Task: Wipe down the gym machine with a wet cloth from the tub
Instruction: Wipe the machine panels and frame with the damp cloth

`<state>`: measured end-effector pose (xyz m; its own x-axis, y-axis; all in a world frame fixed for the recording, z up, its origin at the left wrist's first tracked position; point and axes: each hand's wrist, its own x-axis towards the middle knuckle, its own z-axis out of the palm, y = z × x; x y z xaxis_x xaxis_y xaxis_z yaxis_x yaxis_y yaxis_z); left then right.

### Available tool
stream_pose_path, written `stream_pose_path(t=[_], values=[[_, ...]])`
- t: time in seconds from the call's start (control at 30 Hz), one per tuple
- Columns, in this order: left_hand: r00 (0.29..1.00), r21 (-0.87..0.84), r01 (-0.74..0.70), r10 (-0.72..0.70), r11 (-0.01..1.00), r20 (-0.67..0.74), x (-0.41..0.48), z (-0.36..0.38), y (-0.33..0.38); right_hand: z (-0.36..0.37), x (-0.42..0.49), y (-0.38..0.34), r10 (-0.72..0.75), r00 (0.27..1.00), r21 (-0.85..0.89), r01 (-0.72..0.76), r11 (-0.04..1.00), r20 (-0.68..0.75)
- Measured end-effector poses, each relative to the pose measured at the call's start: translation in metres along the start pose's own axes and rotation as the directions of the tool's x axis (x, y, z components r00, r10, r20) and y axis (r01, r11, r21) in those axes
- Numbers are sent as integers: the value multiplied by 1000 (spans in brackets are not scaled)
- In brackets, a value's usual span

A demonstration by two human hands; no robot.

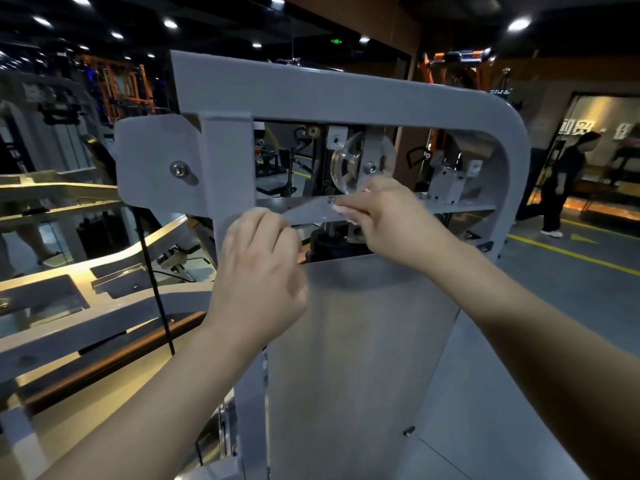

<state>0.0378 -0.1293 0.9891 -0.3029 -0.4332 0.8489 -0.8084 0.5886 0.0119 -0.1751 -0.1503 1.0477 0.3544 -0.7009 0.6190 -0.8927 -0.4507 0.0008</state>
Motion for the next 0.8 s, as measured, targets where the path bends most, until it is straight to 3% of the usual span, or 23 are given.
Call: stream_pose_path(t=[0.07,0.17,0.3,0.4,0.5,0.7,0.8], values=[[1000,-2,-5,5,1000,-19,0,3,1,11,3,-22,-68,995,55,72,996,-69],[999,-2,-9,9,1000,-36,-1,7,-1,27,1,-36,-137,978,0,139,990,-155],[999,14,-9,10,1000,-38,-1,10,0,24,-17,2,-112,972,-140,84,987,-205],[999,3,-12,12,1000,-30,0,14,3,13,-41,40,-23,965,-239,-42,970,-261],[1000,-22,-21,20,1000,-17,3,15,8,10,-49,47,50,945,-239,-133,962,-325],[1000,-75,-24,25,997,6,18,28,31,36,-36,9,-100,937,-207,30,978,-335],[999,-92,-26,28,995,19,28,35,39,28,-47,38,-66,937,-253,-25,967,-343]])
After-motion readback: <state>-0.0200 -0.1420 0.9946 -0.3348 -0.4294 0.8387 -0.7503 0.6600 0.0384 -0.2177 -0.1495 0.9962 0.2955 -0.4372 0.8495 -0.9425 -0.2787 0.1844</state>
